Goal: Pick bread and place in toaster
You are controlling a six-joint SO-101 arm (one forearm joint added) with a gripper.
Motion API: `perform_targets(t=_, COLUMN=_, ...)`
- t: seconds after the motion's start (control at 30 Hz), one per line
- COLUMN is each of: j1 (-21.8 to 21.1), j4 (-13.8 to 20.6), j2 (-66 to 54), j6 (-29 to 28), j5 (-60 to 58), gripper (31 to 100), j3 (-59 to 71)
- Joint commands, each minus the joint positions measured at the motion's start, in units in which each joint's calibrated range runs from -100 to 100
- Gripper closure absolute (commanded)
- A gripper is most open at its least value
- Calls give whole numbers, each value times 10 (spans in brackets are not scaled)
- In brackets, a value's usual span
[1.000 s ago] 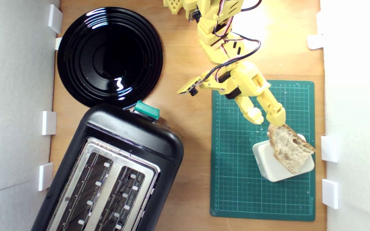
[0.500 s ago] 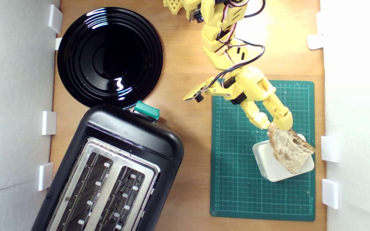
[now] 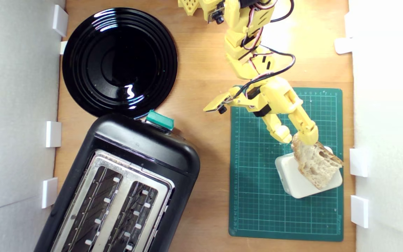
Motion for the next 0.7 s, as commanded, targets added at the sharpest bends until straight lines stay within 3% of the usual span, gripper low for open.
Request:
perform_targets(t=0.0, j1=-18, j4=-1, j2=1, j6=16, j5=0, gripper=466, j3=-33)
perform_targets(t=0.53, j1=-18, j4=-2, j2=3, j6=17, j5=2, gripper=469, j3=-56)
perform_targets(t=0.67, j1=-17, j4=-2, j2=3, j6=16, j5=2, gripper=557, j3=-57)
